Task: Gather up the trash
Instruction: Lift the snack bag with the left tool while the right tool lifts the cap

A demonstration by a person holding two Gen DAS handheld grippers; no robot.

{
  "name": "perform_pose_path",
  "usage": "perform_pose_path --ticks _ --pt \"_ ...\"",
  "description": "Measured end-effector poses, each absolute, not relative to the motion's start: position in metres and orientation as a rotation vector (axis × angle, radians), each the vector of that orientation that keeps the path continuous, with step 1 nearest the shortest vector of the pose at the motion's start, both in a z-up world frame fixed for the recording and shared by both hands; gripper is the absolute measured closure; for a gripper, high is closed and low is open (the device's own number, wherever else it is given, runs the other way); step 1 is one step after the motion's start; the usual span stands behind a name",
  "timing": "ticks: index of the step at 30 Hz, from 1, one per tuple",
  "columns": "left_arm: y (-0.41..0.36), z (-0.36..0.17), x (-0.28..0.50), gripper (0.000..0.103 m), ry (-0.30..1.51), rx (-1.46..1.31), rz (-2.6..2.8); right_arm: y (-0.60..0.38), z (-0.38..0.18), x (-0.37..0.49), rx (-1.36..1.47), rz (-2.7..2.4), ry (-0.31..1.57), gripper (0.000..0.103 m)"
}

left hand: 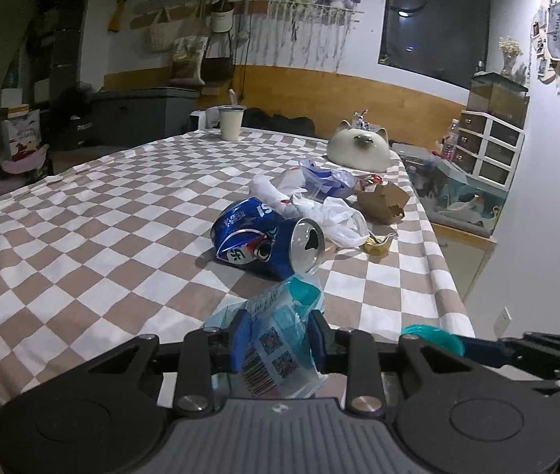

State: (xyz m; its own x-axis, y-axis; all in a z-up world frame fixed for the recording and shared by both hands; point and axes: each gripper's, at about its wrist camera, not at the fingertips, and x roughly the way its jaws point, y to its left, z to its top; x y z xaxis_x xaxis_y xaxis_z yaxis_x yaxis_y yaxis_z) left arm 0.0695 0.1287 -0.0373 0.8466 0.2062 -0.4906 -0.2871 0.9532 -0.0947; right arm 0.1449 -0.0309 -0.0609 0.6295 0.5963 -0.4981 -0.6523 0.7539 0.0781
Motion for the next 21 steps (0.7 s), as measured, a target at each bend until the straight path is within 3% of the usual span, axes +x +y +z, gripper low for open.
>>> perform_pose_path --ticks 7,9,15,19,21 --pt "0.133 -0.038 0.075 0.063 0.491 -0.182 0.252 -0.021 -0.065 0.155 -0.100 0.708 0.564 0.053" --pt "0.131 -0.038 0.077 0.048 0.496 -0.176 0.253 -0.018 -0.066 0.158 -0.101 0.710 0.569 0.053" --pt "0.126 -0.047 0.085 0.036 0.540 -0.111 0.217 -0.016 -0.069 0.157 -0.112 0.727 0.574 0.052" --pt "0.122 -0.051 0.089 0.037 0.540 -0.032 0.220 -0.017 -0.069 0.158 -0.119 0.735 0.569 0.053" --pt "0.122 -0.053 0.092 0.045 0.545 0.000 0.230 -0.017 -0.069 0.157 -0.130 0.737 0.563 0.053"
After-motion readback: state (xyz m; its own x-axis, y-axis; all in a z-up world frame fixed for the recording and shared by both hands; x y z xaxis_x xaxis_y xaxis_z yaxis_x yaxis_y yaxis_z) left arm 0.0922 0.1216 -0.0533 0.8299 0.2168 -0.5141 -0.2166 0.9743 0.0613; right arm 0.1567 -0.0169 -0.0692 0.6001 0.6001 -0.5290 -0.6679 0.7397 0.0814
